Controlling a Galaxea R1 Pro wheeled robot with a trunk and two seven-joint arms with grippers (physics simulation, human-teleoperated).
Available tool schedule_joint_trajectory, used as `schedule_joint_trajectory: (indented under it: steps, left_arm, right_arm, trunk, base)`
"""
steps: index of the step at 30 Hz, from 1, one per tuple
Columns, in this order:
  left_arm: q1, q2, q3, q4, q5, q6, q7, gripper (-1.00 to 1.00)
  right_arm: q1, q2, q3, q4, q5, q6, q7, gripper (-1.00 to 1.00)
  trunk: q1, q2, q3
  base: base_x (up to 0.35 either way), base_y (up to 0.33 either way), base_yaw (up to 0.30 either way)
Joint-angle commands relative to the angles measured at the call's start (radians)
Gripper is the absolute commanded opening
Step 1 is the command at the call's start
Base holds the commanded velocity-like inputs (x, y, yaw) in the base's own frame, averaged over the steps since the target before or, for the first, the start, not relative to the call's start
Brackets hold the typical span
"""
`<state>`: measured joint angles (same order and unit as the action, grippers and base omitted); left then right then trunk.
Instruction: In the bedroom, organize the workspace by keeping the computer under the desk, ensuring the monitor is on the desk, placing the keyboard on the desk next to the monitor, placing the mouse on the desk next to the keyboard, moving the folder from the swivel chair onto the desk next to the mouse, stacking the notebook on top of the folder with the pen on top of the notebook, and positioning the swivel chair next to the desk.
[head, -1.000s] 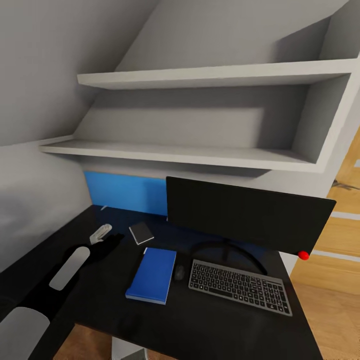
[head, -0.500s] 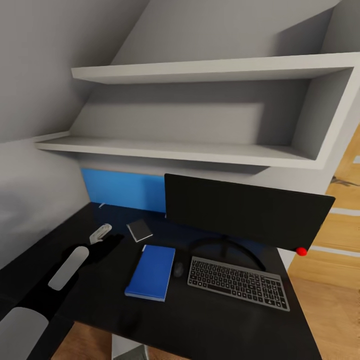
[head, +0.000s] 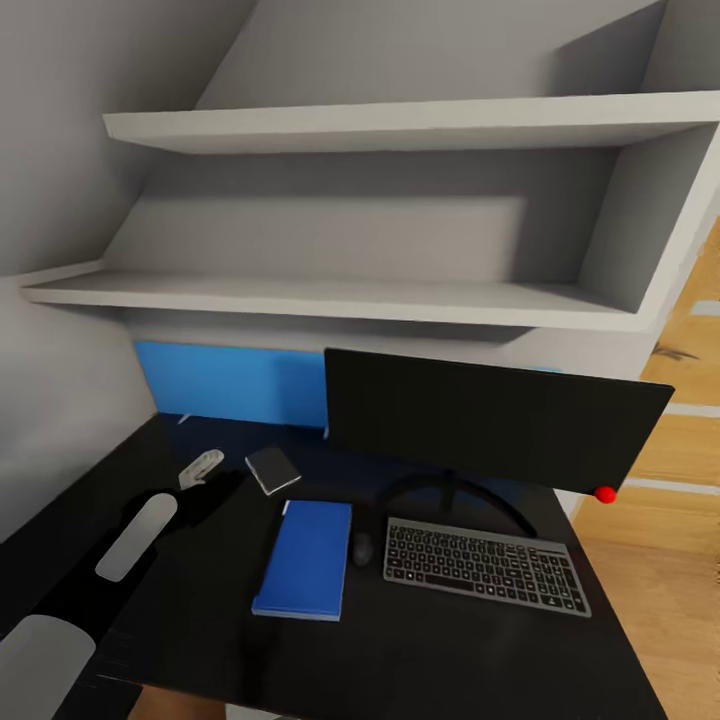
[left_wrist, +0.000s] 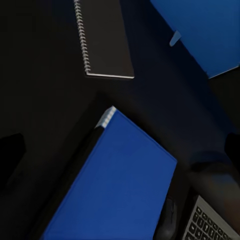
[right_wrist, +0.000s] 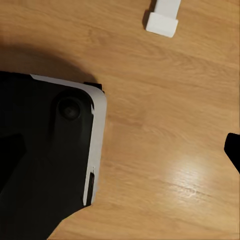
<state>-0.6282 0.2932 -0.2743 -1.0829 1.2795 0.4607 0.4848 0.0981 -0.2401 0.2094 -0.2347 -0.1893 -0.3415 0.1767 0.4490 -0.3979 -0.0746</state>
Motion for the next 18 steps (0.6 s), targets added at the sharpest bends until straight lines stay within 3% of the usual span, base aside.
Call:
schedule_joint_trajectory:
  steps: [1, 10, 18]
  left_arm:
    - [-0.001, 0.001, -0.003, -0.002, 0.009, -0.001, 0.009, 1.00]
    - [0.000, 0.001, -0.004, -0.002, 0.009, -0.001, 0.008, 1.00]
    - [0.002, 0.000, -0.002, -0.002, 0.010, -0.002, 0.008, 1.00]
  right_arm:
    - [0.000, -0.001, 0.005, -0.001, -0.010, -0.002, 0.003, 1.00]
    - [0.000, -0.001, 0.008, -0.003, -0.010, -0.008, 0.004, 1.00]
    - [0.000, -0.001, 0.008, -0.003, -0.011, -0.011, 0.004, 1.00]
  trunk:
    - [0.001, -0.002, -0.003]
    - [0.001, -0.002, -0.013]
    - [0.001, -0.002, -0.015]
  base:
    - [0.225, 0.253, -0.201]
    - [0.255, 0.207, -0.158]
    - [0.076, 0.046, -0.025]
